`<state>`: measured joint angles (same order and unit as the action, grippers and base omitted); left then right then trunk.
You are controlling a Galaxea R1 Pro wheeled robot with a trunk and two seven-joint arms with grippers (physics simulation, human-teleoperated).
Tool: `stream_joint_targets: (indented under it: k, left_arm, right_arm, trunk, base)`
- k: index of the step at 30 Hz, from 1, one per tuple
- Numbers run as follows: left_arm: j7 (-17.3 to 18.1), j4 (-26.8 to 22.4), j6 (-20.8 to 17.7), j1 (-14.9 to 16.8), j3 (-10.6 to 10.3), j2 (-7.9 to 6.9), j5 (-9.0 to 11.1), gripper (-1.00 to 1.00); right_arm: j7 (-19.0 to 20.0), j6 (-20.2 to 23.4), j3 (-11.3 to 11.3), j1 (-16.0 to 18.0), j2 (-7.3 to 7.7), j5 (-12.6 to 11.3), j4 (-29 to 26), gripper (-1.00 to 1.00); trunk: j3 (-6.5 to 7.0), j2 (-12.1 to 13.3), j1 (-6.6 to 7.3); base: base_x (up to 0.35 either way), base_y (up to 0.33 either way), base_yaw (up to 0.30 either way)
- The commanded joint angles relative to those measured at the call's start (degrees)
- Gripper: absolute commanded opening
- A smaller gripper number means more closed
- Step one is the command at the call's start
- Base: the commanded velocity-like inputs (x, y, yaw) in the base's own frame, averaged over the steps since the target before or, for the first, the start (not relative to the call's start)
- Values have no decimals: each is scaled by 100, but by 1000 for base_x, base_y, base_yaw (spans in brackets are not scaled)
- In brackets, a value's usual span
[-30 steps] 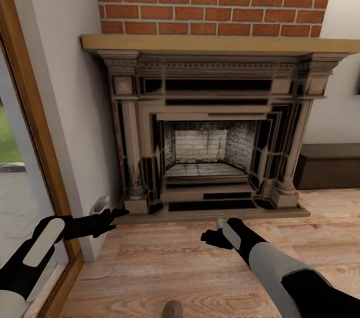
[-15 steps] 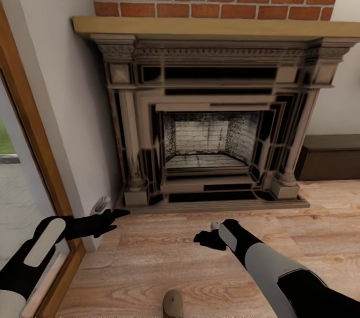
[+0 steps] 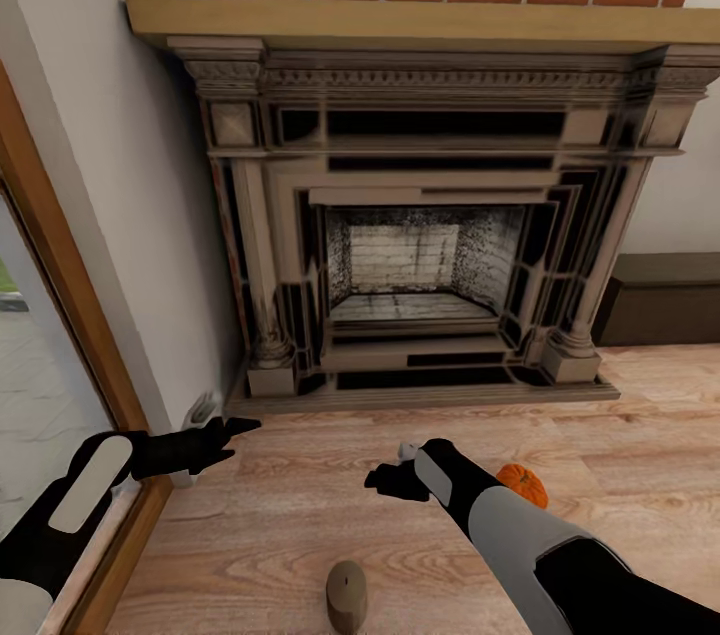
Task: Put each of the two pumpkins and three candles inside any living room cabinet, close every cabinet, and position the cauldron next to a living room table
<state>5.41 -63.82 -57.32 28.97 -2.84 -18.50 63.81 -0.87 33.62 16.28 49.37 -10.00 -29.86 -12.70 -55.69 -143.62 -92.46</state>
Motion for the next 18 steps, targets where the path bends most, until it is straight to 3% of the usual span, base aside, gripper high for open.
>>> stream_joint_targets:
  k: [1, 4, 5, 9, 18]
  left_arm:
    - [57, 1, -7, 4, -6, -7, -13, 100]
    - [51, -13, -7, 4, -88, -33, 503, 100]
    - [53, -14, -7, 4, -144, -48, 559, 100]
    - [51, -11, -7, 4, -248, -78, 653, 100]
    - [48, -8, -7, 4, -269, -83, 668, 100]
  right_arm:
    - [-9, 26, 15, 3, 0, -9, -5, 100]
    - [-9, 30, 15, 3, 0, -9, -5, 100]
    - [-9, 30, 15, 3, 0, -10, -5, 100]
    - [-9, 30, 21, 3, 0, -11, -5, 100]
    - [-7, 64, 34, 3, 0, -11, -5, 100]
  trunk:
    - [-6, -2, 1]
    - [-6, -2, 1]
    - [-6, -2, 1]
    - [-6, -2, 1]
    - [-6, -2, 1]
  base:
    - [0, 0, 0]
    - [2, 0, 0]
    - [46, 17, 0]
    - [180, 100, 0]
    - [154, 80, 0]
